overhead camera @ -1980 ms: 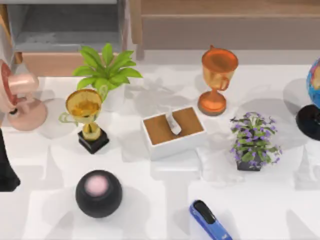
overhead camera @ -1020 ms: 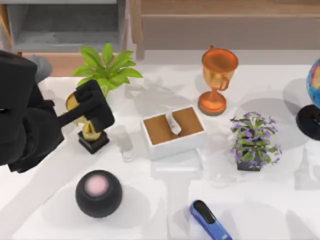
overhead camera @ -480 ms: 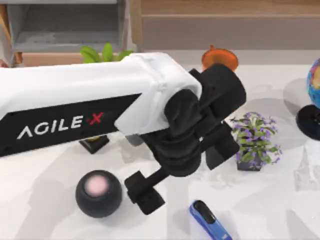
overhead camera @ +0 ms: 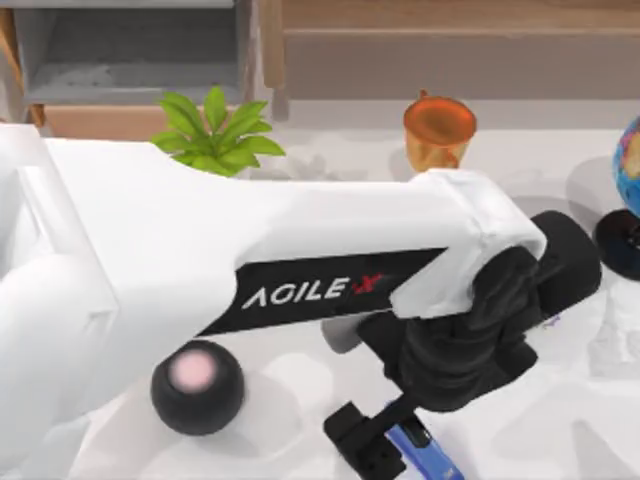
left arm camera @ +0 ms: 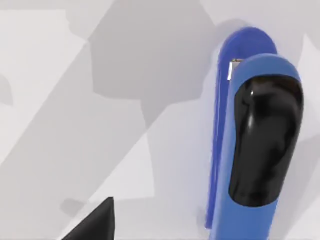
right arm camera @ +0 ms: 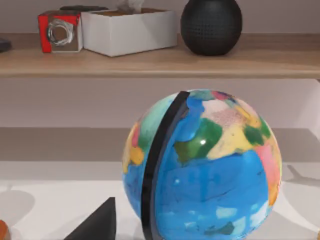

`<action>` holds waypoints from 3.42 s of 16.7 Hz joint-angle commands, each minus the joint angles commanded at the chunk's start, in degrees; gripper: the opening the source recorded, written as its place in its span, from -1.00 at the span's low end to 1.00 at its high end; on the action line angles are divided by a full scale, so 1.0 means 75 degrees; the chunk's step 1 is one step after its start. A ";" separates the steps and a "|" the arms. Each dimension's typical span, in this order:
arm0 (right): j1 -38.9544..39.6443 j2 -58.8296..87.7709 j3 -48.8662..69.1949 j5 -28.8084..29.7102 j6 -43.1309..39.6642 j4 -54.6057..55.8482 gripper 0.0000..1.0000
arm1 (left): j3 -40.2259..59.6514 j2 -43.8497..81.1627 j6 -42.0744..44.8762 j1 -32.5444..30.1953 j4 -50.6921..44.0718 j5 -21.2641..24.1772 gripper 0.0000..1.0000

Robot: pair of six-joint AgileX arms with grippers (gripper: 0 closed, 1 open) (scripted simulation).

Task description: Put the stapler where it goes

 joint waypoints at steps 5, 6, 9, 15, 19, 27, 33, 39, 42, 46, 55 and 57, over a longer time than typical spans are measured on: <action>0.0000 0.0000 0.0000 0.0000 0.0000 0.0000 1.00 | -0.0123 0.0048 0.0021 0.0020 0.0156 0.0000 1.00; 0.0000 0.0000 0.0000 0.0000 0.0000 0.0000 1.00 | -0.0228 0.0118 0.0022 0.0018 0.0328 0.0001 1.00; 0.0000 0.0000 0.0000 0.0000 0.0000 0.0000 1.00 | -0.0622 0.0383 0.0017 0.0011 0.1047 0.0003 1.00; 0.0000 0.0000 0.0000 0.0000 0.0000 0.0000 1.00 | -0.0803 0.0509 0.0014 0.0007 0.1312 0.0004 0.85; 0.0000 0.0000 0.0000 0.0000 0.0000 0.0000 1.00 | -0.0803 0.0509 0.0014 0.0007 0.1312 0.0004 0.25; 0.0000 0.0000 0.0000 0.0000 0.0000 0.0000 1.00 | -0.0803 0.0509 0.0014 0.0007 0.1312 0.0004 -0.96; 0.0000 0.0000 0.0000 0.0000 0.0000 0.0000 1.00 | -0.0803 0.0509 0.0014 0.0007 0.1312 0.0004 -1.00; 0.0000 0.0000 0.0000 0.0000 0.0000 0.0000 1.00 | -0.0652 0.0394 0.0015 0.0005 0.1075 -0.0002 -1.00; 0.0000 0.0000 0.0000 0.0000 0.0000 0.0000 1.00 | -0.0431 0.0228 0.0006 0.0011 0.0649 -0.0002 -1.00; 0.0000 0.0000 0.0000 0.0000 0.0000 0.0000 1.00 | -0.0353 0.0162 0.0006 0.0013 0.0534 -0.0003 -1.00; 0.0000 0.0000 0.0000 0.0000 0.0000 0.0000 1.00 | 0.0911 -0.0324 0.2069 0.1094 0.0103 0.0648 -1.00; 0.0000 0.0000 0.0000 0.0000 0.0000 0.0000 1.00 | 0.1544 -0.0403 0.3220 0.1786 -0.0140 0.0920 -1.00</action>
